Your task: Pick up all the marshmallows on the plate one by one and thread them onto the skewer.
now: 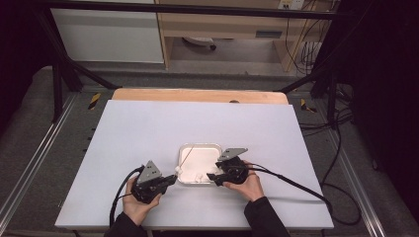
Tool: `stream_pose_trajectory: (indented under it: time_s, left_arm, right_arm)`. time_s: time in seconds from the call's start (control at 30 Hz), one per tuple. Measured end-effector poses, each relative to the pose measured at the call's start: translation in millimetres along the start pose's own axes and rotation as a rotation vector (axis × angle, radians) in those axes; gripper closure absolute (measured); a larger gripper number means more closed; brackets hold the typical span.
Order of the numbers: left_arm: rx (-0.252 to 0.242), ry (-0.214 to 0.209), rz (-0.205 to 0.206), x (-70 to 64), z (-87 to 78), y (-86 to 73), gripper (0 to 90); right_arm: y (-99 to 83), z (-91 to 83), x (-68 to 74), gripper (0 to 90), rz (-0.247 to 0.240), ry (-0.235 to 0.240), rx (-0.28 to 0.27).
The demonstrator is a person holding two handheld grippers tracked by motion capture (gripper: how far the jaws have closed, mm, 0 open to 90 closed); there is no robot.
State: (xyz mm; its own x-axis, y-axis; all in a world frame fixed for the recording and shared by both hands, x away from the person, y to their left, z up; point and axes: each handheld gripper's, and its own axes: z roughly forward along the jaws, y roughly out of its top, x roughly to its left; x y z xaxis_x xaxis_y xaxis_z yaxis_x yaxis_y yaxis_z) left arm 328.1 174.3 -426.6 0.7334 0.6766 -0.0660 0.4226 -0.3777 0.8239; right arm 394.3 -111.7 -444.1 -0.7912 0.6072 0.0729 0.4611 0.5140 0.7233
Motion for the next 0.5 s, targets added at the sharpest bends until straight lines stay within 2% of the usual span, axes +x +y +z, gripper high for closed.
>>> stream_pose_trajectory:
  time_s: [0.2, 0.27, 0.5]
  left_arm:
    - [0.004, 0.0, 0.001, 0.4, 0.6, -0.1, 88.8]
    - [0.003, 0.0, 0.001, 0.1, 0.6, -0.1, 88.8]
    - [0.001, 0.002, 0.002, -0.2, 0.6, -0.1, 88.8]
  right_arm:
    - [-2.7, 4.6, 1.5, 55.7, -0.023, -0.003, 0.014]
    - [-3.2, 4.3, 1.9, 60.1, -0.03, -0.02, 0.012]
    - [-3.6, 2.8, 2.0, 68.6, -0.044, -0.034, 0.02]
